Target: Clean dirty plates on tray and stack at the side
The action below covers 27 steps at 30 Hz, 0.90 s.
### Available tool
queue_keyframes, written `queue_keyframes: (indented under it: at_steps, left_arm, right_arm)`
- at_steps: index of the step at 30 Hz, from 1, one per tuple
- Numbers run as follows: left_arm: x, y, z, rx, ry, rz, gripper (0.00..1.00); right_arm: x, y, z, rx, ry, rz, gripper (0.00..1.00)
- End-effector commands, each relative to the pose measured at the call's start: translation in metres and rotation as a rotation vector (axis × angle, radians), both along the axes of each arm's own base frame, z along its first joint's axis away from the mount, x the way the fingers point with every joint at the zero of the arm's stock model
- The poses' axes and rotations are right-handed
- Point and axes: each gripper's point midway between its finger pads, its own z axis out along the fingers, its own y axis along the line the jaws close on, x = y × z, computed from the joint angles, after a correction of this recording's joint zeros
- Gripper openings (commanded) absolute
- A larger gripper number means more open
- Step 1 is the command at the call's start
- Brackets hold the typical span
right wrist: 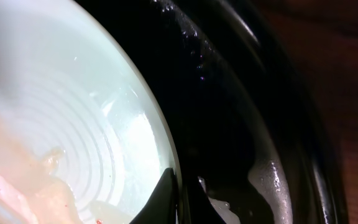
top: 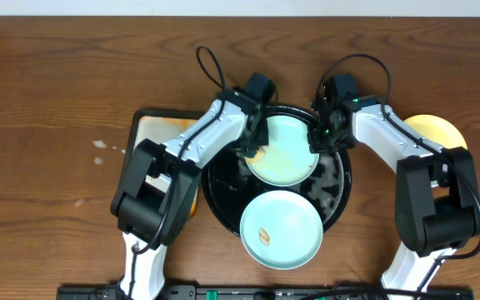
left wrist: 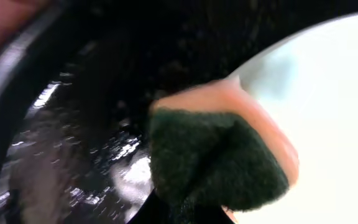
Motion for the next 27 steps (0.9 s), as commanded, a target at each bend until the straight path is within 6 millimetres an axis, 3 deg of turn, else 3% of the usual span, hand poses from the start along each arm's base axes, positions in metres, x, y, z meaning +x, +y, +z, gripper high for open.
queue_keyframes:
  at_steps: [1,10,14,22,25,27]
  left_arm:
    - [0.028,0.033,0.015,0.098,-0.055,0.084,0.08]
    - [0.03,0.039,0.05,0.091,-0.076,0.069,0.08]
    - [0.024,0.049,0.075,0.099,-0.101,0.051,0.08]
    - [0.011,0.127,0.123,0.206,-0.115,0.176,0.08]
    - [-0.002,0.179,0.12,0.243,-0.024,0.27,0.08]
    - [-0.008,0.198,0.112,0.257,0.013,0.285,0.08]
  right_arm:
    - [-0.011,-0.017,-0.018,-0.087,0.054,-0.024,0.01]
    - [-0.01,-0.021,-0.018,-0.108,0.047,-0.026,0.01]
    - [-0.006,-0.021,-0.012,-0.112,0.016,0.022,0.01]
    - [0.007,-0.023,0.048,-0.193,-0.169,0.053,0.01]
    - [0.011,-0.029,0.086,-0.332,-0.298,0.061,0.01]
    - [0.013,-0.03,0.106,-0.411,-0.374,0.079,0.01]
